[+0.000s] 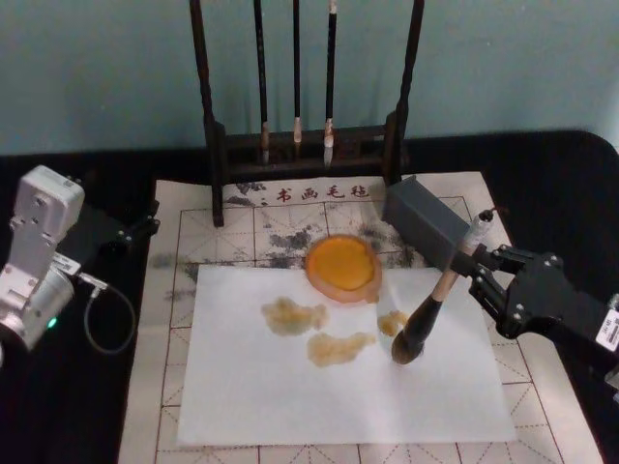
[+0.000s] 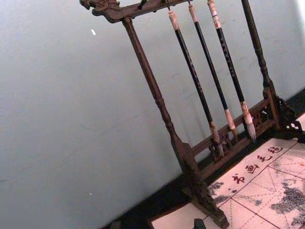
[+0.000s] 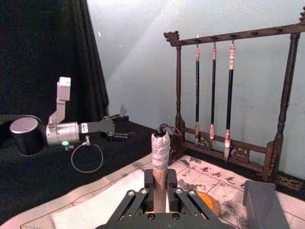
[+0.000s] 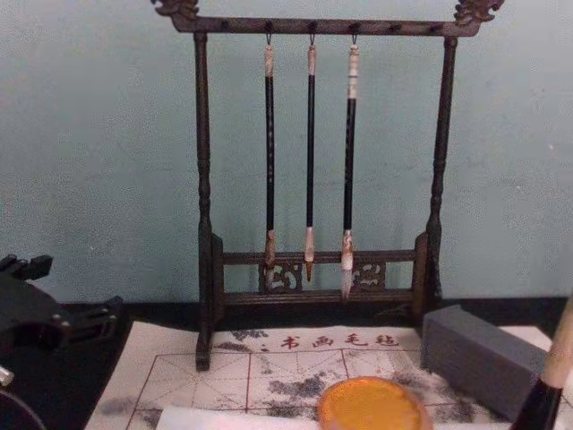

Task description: Pick up the brush from the inkstone, write on the paper, then place the brush back to its original position.

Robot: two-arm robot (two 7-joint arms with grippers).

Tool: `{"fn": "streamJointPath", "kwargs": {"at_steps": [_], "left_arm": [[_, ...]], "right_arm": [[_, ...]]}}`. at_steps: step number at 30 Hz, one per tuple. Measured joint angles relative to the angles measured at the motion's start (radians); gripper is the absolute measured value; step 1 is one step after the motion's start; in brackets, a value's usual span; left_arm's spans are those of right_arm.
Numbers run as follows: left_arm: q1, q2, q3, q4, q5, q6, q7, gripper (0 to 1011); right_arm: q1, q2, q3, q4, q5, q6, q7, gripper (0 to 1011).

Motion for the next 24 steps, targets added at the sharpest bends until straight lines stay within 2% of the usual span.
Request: {"fn": "streamJointPath", "kwargs": {"at_steps": [10, 24], "left_arm": [[0.000, 0.000, 0.000, 0.000, 0.000, 0.000, 0.000, 1001], [0.000, 0.000, 0.000, 0.000, 0.000, 0.000, 0.000, 1001]], "right_arm": [[-0.007, 0.007, 0.005, -0.009, 0.006, -0.009, -0.002, 182], [-0.033, 0.017, 0.037, -0.008, -0.007, -0.014, -0.028, 182]]}}
